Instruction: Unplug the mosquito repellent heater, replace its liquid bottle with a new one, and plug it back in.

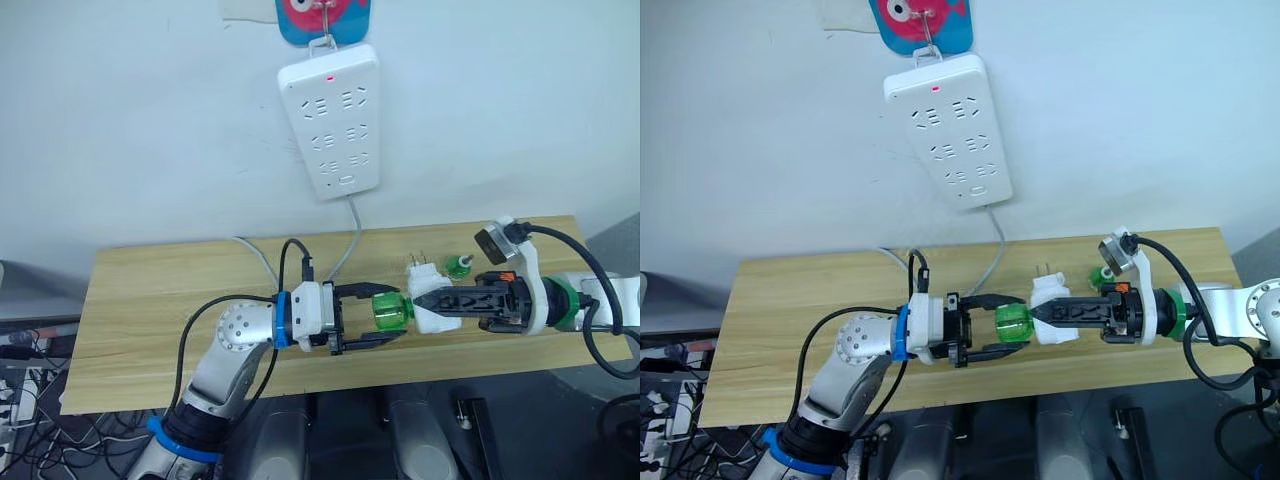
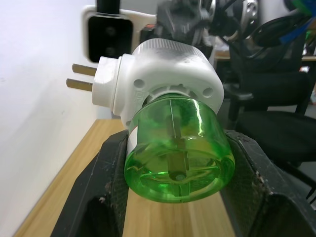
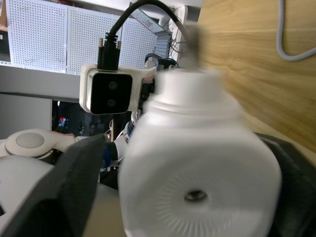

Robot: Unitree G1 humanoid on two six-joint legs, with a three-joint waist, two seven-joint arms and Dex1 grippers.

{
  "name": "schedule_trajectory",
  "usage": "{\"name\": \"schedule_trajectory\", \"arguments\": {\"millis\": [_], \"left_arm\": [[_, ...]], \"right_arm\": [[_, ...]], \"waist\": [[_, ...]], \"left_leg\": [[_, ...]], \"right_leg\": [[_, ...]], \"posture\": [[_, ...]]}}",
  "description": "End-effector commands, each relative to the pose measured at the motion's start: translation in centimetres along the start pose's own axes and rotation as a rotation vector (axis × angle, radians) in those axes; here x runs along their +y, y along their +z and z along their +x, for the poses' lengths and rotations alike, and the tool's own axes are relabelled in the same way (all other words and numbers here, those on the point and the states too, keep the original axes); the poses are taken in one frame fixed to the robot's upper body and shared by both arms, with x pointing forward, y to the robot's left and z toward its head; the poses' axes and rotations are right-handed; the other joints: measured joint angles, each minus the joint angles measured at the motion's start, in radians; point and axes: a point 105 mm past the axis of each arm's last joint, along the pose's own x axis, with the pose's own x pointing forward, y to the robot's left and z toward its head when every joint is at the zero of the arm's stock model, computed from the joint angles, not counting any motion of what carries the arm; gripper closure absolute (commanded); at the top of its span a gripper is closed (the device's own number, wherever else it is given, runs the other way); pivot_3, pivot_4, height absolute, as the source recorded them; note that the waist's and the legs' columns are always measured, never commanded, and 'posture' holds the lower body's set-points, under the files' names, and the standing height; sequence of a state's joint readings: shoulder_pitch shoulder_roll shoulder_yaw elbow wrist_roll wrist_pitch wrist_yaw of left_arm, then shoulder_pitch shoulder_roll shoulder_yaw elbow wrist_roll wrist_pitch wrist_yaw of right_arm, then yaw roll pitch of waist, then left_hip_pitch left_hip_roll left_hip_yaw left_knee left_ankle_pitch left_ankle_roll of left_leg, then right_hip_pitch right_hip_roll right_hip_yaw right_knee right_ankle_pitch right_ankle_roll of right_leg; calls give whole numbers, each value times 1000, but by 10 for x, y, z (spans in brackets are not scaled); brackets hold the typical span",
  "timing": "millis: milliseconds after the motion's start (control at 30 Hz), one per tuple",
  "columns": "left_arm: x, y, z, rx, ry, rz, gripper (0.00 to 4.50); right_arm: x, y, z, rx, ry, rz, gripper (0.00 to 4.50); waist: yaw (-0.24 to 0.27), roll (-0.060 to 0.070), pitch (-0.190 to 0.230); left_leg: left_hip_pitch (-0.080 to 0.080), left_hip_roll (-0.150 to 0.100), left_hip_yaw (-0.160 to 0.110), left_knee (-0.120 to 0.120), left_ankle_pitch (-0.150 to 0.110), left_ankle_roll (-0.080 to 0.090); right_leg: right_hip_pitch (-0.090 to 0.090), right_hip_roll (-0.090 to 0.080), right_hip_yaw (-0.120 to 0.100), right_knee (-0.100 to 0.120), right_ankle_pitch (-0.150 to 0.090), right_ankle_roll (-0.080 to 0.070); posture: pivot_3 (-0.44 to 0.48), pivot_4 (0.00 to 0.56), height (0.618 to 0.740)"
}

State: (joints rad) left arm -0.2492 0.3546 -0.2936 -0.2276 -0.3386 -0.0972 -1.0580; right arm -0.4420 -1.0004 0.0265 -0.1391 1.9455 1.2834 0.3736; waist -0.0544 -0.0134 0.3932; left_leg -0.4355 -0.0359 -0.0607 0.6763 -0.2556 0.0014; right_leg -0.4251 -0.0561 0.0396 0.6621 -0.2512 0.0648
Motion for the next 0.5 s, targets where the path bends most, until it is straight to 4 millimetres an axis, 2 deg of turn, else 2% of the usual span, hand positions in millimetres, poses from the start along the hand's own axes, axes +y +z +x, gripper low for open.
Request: {"name": "schedule_trajectory", "arguments": {"millis": [33, 500], "left_arm": [[-1, 6, 2, -20, -8, 23, 2245], [5, 7, 2, -26, 19, 17, 2245]], "right_arm": [[10, -3, 0, 17, 39, -13, 34], [6, -8, 7, -7, 49, 1, 34]], "waist": [[0, 0, 0], [0, 0, 0]], "left_leg": [[0, 0, 0, 0, 0, 0], [0, 0, 0, 0, 0, 0]], "right_leg": [[0, 0, 0, 0, 0, 0], [0, 0, 0, 0, 0, 0]], "posture": [[-58, 378, 740], [-53, 379, 740]]}}
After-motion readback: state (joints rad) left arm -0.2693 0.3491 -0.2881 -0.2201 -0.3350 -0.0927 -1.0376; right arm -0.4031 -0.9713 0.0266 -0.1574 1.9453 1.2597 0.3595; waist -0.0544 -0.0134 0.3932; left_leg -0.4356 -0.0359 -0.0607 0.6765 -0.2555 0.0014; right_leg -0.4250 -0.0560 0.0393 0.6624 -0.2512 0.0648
